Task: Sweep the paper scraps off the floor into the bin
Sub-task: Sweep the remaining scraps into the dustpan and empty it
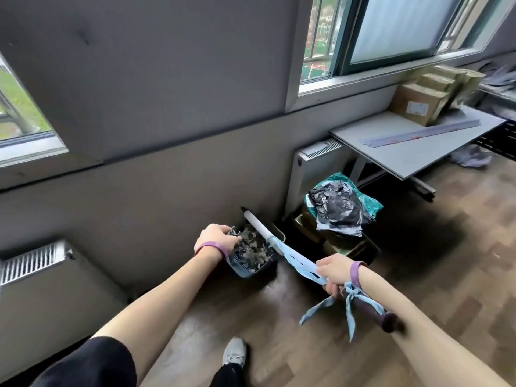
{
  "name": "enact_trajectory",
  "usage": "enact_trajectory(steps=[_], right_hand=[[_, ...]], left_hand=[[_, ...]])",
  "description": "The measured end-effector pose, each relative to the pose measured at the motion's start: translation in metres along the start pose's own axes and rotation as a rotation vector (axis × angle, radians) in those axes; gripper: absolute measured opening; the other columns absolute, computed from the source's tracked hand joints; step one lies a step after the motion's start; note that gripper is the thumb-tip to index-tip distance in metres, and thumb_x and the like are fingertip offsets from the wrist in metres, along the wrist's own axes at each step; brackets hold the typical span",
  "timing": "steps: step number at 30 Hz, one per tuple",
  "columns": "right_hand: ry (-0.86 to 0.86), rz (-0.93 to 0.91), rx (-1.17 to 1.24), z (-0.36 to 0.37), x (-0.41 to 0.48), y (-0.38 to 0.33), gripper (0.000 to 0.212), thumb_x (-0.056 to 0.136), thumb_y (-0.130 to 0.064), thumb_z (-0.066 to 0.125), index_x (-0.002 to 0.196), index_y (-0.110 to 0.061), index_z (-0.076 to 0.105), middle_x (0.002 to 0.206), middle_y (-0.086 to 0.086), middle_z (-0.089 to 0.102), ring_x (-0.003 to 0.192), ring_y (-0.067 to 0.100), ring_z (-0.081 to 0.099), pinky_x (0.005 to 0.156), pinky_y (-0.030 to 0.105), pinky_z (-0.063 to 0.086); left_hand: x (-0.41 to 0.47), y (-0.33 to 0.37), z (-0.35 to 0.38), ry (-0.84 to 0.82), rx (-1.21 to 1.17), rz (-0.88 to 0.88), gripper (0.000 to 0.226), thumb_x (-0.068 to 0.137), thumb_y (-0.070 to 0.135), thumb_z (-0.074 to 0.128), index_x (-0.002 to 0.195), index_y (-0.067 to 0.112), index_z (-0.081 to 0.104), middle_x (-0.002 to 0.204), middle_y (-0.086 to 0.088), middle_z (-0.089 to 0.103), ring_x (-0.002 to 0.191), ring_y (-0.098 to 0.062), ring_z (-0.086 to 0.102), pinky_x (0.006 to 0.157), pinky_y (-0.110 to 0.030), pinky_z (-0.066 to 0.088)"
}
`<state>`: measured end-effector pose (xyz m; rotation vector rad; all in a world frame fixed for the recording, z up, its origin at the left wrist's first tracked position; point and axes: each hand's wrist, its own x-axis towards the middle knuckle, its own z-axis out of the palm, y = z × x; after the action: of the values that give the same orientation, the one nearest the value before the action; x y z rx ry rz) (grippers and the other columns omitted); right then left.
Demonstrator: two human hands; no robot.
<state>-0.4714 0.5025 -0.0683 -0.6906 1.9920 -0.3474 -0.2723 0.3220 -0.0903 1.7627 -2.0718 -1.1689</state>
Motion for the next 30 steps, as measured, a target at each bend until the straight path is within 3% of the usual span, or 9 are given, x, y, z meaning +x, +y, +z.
enact_trajectory(steps=[3, 5, 8, 12, 14, 19, 22, 26, 30], right_hand=[[-0.04, 0.038, 0.06, -0.016, 0.03, -0.016, 0.027, 0.09, 0.003, 0.031, 0.068, -0.01, 0.038, 0.037, 0.003, 0.041, 0.037, 0.015, 0.04, 0.033, 0.015, 0.03], [-0.042, 0.065, 0.103, -0.026, 0.049, -0.029, 0.026, 0.091, 0.003, 0.03, 0.096, 0.003, 0.056, 0.045, 0.006, 0.043, 0.04, 0.016, 0.04, 0.032, 0.015, 0.031], [-0.017, 0.088, 0.143, -0.039, 0.078, -0.043, 0.045, 0.092, 0.002, 0.032, 0.135, 0.016, 0.035, 0.049, 0.007, 0.044, 0.037, 0.014, 0.04, 0.033, 0.016, 0.032], [-0.028, 0.13, 0.248, -0.056, 0.104, -0.062, 0.02, 0.091, 0.002, 0.034, 0.096, 0.007, 0.053, 0.043, 0.005, 0.039, 0.032, 0.013, 0.037, 0.032, 0.017, 0.029], [-0.023, 0.138, 0.256, -0.061, 0.111, -0.07, 0.016, 0.09, 0.002, 0.034, 0.081, -0.007, 0.043, 0.043, 0.005, 0.039, 0.033, 0.013, 0.038, 0.031, 0.018, 0.028], [-0.007, 0.165, 0.328, -0.069, 0.126, -0.08, 0.026, 0.089, 0.003, 0.033, 0.104, -0.008, 0.052, 0.055, 0.007, 0.038, 0.035, 0.016, 0.037, 0.033, 0.018, 0.029], [0.012, 0.159, 0.328, -0.072, 0.133, -0.073, 0.044, 0.089, 0.002, 0.035, 0.13, 0.014, 0.043, 0.056, 0.008, 0.039, 0.035, 0.016, 0.036, 0.033, 0.017, 0.03], [-0.009, 0.155, 0.352, -0.077, 0.129, -0.072, 0.039, 0.088, 0.002, 0.036, 0.122, 0.006, 0.055, 0.05, 0.009, 0.043, 0.033, 0.015, 0.038, 0.042, 0.022, 0.037], [0.002, 0.167, 0.321, -0.081, 0.126, -0.075, 0.047, 0.091, 0.002, 0.036, 0.136, 0.016, 0.033, 0.069, 0.016, 0.053, 0.03, 0.008, 0.043, 0.042, 0.019, 0.036]], left_hand=[[0.044, 0.013, 0.003, -0.011, 0.037, 0.026, 0.01, 0.073, 0.037, 0.066, 0.074, 0.028, 0.071, 0.078, 0.004, 0.069, 0.084, -0.021, 0.065, 0.076, -0.028, 0.052], [0.075, 0.023, 0.003, -0.022, 0.065, 0.039, 0.012, 0.075, 0.037, 0.066, 0.08, 0.028, 0.072, 0.082, 0.003, 0.07, 0.086, -0.022, 0.065, 0.077, -0.028, 0.052], [0.115, 0.035, -0.001, -0.073, 0.115, 0.055, 0.013, 0.076, 0.037, 0.066, 0.083, 0.028, 0.072, 0.084, 0.004, 0.07, 0.086, -0.021, 0.065, 0.077, -0.027, 0.051], [0.157, 0.048, -0.005, -0.137, 0.209, 0.105, 0.013, 0.077, 0.037, 0.064, 0.076, 0.024, 0.069, 0.081, 0.002, 0.068, 0.084, -0.023, 0.063, 0.072, -0.027, 0.047], [0.172, 0.052, -0.005, -0.16, 0.27, 0.143, 0.012, 0.077, 0.038, 0.064, 0.083, 0.029, 0.07, 0.087, 0.003, 0.069, 0.089, -0.024, 0.063, 0.074, -0.027, 0.047], [0.2, 0.061, 0.0, -0.172, 0.373, 0.218, 0.018, 0.076, 0.037, 0.062, 0.09, 0.031, 0.07, 0.09, 0.003, 0.07, 0.091, -0.023, 0.064, 0.076, -0.028, 0.049], [0.207, 0.059, 0.006, -0.187, 0.458, 0.259, 0.019, 0.075, 0.038, 0.061, 0.091, 0.03, 0.069, 0.091, 0.004, 0.07, 0.09, -0.023, 0.064, 0.076, -0.028, 0.05], [0.212, 0.05, 0.012, -0.208, 0.549, 0.314, 0.019, 0.078, 0.037, 0.059, 0.094, 0.032, 0.068, 0.095, 0.004, 0.068, 0.092, -0.023, 0.062, 0.074, -0.028, 0.048], [0.21, 0.043, 0.022, -0.238, 0.644, 0.394, 0.021, 0.082, 0.033, 0.056, 0.1, 0.031, 0.067, 0.105, 0.004, 0.068, 0.099, -0.022, 0.062, 0.079, -0.028, 0.046]])
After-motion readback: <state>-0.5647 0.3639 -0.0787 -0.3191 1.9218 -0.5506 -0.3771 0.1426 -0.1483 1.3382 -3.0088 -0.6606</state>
